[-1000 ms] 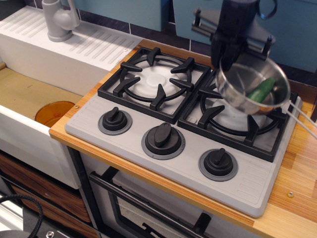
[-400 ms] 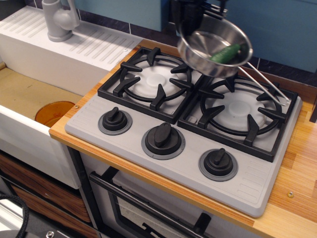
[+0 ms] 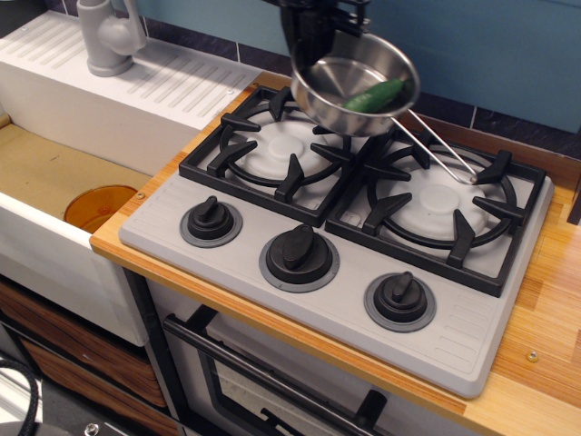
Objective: Put pickle in pot or pan an put pot or pan on stove
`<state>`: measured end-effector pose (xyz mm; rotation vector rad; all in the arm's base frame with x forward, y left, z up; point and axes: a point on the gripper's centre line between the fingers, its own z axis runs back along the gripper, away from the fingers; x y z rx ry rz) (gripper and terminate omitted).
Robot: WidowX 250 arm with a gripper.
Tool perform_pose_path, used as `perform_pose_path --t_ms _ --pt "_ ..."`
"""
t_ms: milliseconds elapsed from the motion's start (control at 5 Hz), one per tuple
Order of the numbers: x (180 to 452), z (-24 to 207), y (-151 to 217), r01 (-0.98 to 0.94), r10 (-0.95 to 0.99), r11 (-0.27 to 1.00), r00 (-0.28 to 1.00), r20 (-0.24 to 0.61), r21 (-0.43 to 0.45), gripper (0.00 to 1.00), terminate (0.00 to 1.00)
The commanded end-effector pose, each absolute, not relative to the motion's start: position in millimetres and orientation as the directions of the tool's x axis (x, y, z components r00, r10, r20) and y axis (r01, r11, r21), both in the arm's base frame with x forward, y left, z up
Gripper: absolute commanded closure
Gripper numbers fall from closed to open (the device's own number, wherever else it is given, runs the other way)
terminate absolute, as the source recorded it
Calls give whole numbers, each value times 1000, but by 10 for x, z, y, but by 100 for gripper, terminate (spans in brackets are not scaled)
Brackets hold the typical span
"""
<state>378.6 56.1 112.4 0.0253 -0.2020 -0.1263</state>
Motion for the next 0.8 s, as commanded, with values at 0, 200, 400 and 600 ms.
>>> perform_pose_path --t_ms 0,200,400,600 --pt "4073 1068 967 156 -163 987 945 283 50 100 0" --pt "4093 943 1114 166 -171 985 939 298 45 100 0" --pt "4053 854 1250 167 -177 984 936 305 56 100 0" --pt "4002 816 1297 155 -168 986 937 305 65 100 0"
